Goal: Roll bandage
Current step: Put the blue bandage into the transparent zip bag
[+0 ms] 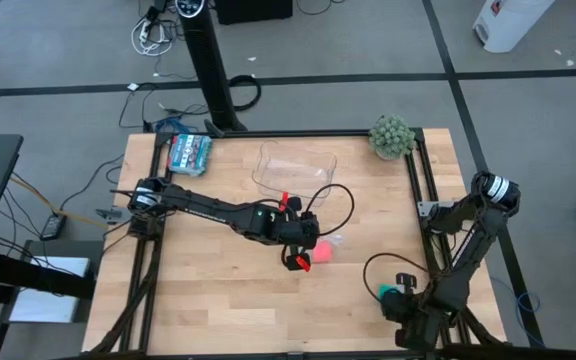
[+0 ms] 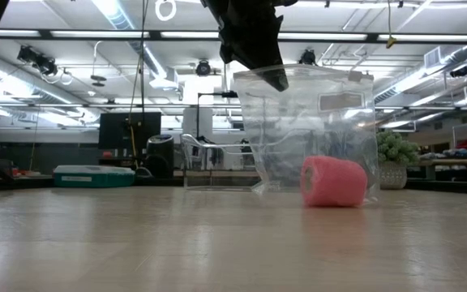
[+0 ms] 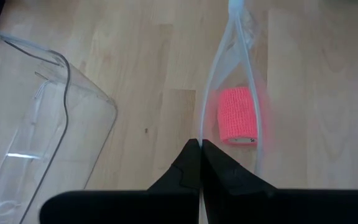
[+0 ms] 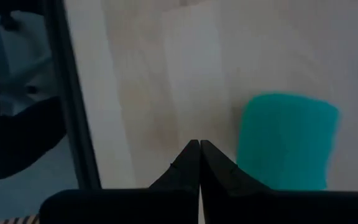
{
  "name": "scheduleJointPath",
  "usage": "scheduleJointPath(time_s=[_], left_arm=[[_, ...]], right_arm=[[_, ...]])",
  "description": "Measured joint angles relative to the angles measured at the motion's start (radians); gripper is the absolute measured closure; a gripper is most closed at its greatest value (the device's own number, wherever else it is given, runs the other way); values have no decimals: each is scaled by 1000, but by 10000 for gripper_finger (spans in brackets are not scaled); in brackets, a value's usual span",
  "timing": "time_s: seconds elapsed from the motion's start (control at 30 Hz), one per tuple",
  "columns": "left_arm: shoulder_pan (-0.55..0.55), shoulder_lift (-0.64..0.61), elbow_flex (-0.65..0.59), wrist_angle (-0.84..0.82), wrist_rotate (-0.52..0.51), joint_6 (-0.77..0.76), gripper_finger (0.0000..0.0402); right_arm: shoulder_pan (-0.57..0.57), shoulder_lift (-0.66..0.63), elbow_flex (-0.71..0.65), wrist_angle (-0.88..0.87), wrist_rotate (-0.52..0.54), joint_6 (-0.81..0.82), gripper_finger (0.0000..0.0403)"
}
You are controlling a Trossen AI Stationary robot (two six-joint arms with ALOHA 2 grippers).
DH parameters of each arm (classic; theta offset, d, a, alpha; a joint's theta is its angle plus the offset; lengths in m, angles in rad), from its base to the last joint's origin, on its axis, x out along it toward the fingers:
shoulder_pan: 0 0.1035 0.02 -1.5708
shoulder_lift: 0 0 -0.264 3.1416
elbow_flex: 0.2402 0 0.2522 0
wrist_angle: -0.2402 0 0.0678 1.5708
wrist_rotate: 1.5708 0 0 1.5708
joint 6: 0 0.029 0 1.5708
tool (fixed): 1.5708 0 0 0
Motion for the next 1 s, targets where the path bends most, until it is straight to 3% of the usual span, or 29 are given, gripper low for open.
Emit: scheduleJointPath(time_s=[0.17, 0.3, 0.5, 0.6, 0.77, 1.0], left_arm=[[0, 0, 0, 0, 0, 3, 396], [0, 0, 0, 0, 0, 4, 396], [1, 0, 0, 0, 2, 4, 396], [1, 0, 0, 0, 5, 4, 396], [1, 0, 0, -1, 7, 4, 396], [1, 0, 0, -4, 8, 4, 396]], right_arm=[[8, -2, 0, -16, -19, 11, 369], [-22, -5, 0, -60, -92, 5, 308], [-77, -9, 0, -196, -125, 14, 217], [-91, -9, 0, -183, -136, 13, 184], [-87, -8, 0, -212, -98, -11, 160], [-65, 20, -9, -249, 71, -69, 158]])
